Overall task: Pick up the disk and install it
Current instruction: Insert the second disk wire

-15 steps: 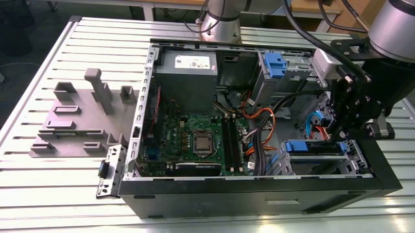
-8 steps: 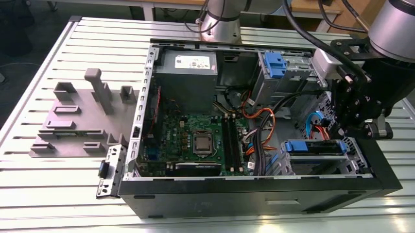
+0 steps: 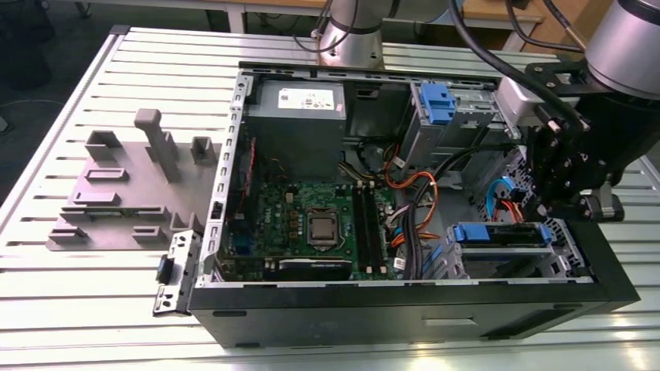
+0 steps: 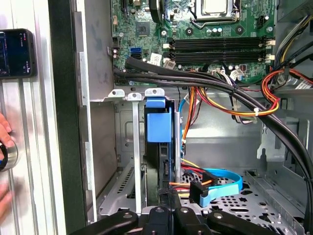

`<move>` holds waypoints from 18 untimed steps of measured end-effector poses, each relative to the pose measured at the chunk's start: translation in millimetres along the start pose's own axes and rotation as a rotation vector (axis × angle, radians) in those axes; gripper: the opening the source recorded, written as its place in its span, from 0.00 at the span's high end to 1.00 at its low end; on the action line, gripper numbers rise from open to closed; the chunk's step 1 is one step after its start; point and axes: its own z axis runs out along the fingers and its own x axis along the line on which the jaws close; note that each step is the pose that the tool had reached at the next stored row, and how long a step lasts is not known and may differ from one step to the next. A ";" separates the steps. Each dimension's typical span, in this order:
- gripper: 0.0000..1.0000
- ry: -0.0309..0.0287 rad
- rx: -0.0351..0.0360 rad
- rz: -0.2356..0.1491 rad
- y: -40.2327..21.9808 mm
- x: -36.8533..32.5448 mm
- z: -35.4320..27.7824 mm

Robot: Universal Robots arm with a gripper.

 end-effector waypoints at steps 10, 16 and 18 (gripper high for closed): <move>0.89 0.0000 0.0000 0.000 7.0 0.3 -0.6; 0.89 0.0000 0.0000 0.000 8.5 0.4 -0.8; 0.89 -0.0001 0.0000 0.000 8.4 0.3 -0.9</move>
